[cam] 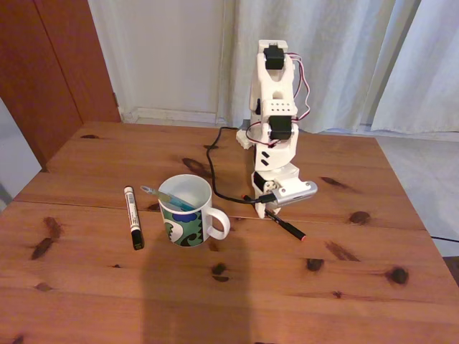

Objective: Clean up the desk and place the pens and markers into the cup

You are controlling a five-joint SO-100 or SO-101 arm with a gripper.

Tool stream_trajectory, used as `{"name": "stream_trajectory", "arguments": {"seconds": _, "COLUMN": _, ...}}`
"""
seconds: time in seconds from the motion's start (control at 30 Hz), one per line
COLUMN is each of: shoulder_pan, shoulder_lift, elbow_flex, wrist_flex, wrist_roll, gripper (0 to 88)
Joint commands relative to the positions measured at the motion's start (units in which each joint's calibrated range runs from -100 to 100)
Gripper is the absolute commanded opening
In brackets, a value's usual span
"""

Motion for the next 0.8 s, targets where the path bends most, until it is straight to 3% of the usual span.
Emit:
{"name": "stream_trajectory", "arguments": {"seconds": 0.0, "shoulder_pan": 0.11, "shoulder_lift": 0.06, "elbow_flex": 0.50, "wrist_flex": -2.20, "wrist_roll": 0.40, "gripper": 5.2}}
{"name": "stream_trajectory", "arguments": {"seconds": 0.07, "shoulder_pan": 0.19, "shoulder_lift": 0.06, "elbow_flex": 0.59, "wrist_flex": -2.46, "wrist_roll": 0.40, "gripper": 0.0}}
{"name": "stream_trajectory", "arguments": {"seconds": 0.37, "shoulder_pan": 1.96, "shoulder_lift": -0.94, "elbow_flex": -2.11, "wrist_flex": -3.06, "wrist_roll": -0.02, "gripper": 0.9}}
{"name": "stream_trajectory", "arguments": {"seconds": 0.77, "shoulder_pan": 5.02, "shoulder_lift": -18.06, "elbow_flex": -4.28, "wrist_flex": -3.40, "wrist_roll": -0.02, "gripper": 0.8}}
